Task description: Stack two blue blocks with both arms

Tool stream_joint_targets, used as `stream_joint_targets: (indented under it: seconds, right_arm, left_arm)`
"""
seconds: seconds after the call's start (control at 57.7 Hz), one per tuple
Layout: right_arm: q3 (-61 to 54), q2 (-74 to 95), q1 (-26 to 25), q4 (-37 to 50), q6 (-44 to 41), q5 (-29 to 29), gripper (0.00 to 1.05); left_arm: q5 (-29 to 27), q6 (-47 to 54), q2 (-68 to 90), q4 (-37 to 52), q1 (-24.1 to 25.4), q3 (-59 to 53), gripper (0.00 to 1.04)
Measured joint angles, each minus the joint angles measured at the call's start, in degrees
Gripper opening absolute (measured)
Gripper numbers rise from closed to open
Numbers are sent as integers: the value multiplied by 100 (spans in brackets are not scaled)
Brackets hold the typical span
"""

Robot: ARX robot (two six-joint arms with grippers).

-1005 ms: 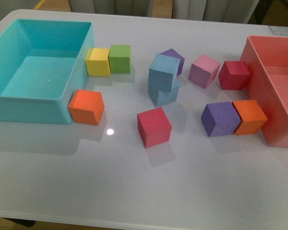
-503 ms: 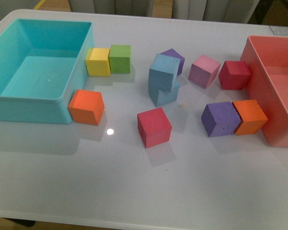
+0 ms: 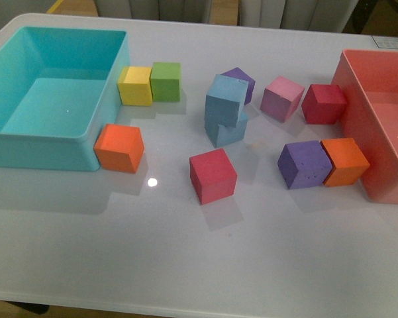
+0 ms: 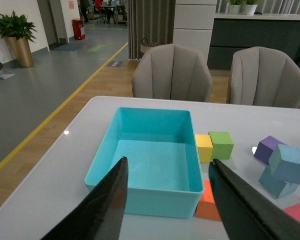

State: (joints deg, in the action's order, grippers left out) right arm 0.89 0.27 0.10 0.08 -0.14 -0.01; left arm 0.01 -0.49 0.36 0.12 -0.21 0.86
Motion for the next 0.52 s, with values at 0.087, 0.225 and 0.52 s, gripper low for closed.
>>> stream_joint_targets:
  seconds: [0.087,0.225,0.52]
  right_arm:
    - [0,0,0,0,0,0,96]
    - [0,0,0,0,0,0,96]
    - [0,0,0,0,0,0,96]
  left_arm:
    - [0,0,0,0,0,0,73]
    - [0,11,0,0,0,0,97]
    - [0,13,0,0,0,0,96]
